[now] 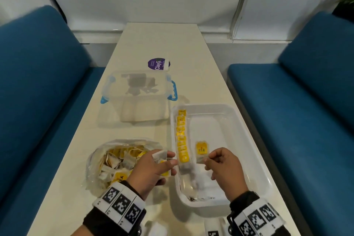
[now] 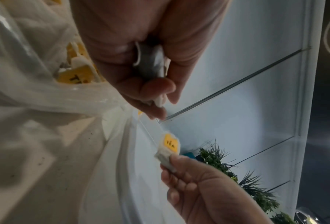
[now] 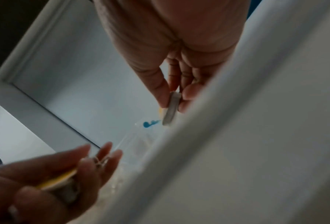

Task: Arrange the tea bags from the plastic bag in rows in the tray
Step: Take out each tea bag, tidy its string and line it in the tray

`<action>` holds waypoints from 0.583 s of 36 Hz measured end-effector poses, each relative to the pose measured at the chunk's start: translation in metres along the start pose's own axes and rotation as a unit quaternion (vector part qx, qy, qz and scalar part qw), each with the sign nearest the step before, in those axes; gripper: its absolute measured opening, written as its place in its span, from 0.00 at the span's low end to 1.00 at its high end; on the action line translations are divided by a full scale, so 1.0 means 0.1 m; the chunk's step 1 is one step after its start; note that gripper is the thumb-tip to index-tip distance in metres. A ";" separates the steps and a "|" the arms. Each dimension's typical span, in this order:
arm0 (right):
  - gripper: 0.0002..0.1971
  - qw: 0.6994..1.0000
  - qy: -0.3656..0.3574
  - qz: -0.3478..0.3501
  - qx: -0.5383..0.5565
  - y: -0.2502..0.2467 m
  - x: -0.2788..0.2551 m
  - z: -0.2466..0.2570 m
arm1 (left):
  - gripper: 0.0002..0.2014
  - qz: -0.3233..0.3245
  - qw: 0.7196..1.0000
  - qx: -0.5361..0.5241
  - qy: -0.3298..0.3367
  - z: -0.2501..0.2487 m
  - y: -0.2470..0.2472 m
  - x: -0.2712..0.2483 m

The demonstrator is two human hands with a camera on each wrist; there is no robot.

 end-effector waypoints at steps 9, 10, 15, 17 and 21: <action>0.10 0.989 0.044 0.068 -0.121 0.16 0.06 -0.19 | 0.07 0.036 0.998 0.057 -0.014 0.04 0.08 0.03; 0.10 0.987 0.045 0.077 -0.131 0.19 0.07 -0.19 | 0.07 0.038 0.997 0.067 -0.014 0.04 0.10 0.04; 0.11 0.976 0.055 0.108 -0.180 0.31 0.13 -0.25 | 0.06 0.022 0.996 0.083 -0.030 0.05 0.13 0.07; 0.10 0.973 0.051 0.112 -0.196 0.36 0.13 -0.26 | 0.06 0.017 0.996 0.088 -0.030 0.05 0.13 0.08; 0.12 0.966 0.039 0.122 -0.223 0.40 0.11 -0.27 | 0.07 0.015 0.995 0.089 -0.032 0.05 0.14 0.10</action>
Point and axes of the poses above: each hand's wrist, its own x-axis towards the middle knuckle, its own y-axis out of the palm, z = x × y, the point moved 3 cm from there along x, towards the middle knuckle, and after that the axes turned 7 degrees about x, right-handed, at the moved point
